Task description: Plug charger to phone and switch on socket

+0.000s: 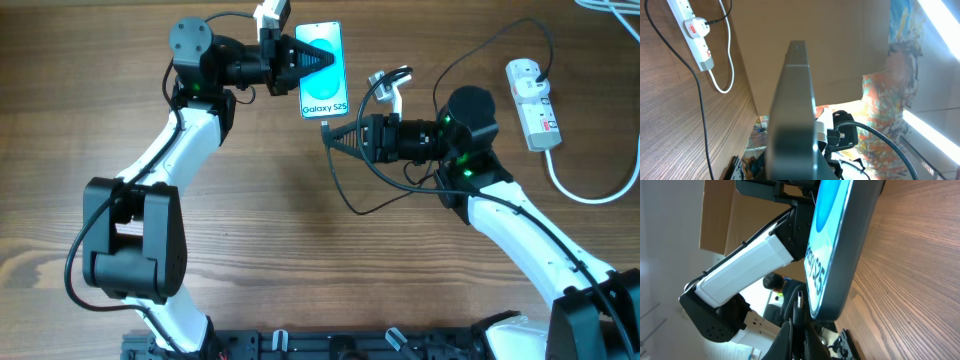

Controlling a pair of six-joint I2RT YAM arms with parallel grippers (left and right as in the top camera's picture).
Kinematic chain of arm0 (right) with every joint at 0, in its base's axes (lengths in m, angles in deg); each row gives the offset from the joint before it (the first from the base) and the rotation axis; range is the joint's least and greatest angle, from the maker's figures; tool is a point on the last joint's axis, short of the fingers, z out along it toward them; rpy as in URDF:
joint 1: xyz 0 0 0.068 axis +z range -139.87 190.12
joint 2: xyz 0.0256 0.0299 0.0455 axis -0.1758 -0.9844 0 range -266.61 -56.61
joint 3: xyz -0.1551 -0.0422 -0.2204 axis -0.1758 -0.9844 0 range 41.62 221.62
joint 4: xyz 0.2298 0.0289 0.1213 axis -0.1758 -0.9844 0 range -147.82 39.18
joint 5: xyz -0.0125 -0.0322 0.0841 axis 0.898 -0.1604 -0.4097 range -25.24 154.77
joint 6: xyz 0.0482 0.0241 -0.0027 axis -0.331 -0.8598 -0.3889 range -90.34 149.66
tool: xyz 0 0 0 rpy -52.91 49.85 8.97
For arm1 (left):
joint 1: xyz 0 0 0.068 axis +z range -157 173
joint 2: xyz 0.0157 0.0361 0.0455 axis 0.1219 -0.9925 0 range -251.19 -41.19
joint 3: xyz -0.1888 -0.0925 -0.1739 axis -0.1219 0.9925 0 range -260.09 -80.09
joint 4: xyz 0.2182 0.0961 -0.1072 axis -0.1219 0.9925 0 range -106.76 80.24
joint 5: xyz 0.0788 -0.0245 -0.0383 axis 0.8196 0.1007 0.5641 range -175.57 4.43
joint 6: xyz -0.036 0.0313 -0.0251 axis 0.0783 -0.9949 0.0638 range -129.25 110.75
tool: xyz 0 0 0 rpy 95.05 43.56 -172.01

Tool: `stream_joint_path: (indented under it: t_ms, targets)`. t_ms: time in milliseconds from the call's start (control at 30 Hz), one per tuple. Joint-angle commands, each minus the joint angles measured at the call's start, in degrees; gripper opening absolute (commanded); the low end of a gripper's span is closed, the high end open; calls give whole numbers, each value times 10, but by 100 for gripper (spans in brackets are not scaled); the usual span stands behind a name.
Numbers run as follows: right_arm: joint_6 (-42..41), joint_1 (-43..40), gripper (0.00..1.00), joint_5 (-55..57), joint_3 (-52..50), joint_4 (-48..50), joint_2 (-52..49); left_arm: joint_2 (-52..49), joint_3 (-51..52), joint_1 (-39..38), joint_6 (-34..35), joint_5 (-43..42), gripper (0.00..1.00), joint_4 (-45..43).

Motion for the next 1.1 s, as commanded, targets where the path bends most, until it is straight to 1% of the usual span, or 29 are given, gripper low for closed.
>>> stream_joint_path:
  t_ms: [0,700,933,1067]
  targets:
    - [9,3,4,5,5,4,-2,15,-5,-3,5,3,4,-6]
    - [7,3,4,20,5,0,-2,15,-5,-3,18,3,4,-6]
    - [7,3,4,42,5,-3,-2,15,-5,-3,18,3,4,-6]
    - [8,3,4,52,5,-27,-2,15,-5,-3,18,3,4,-6]
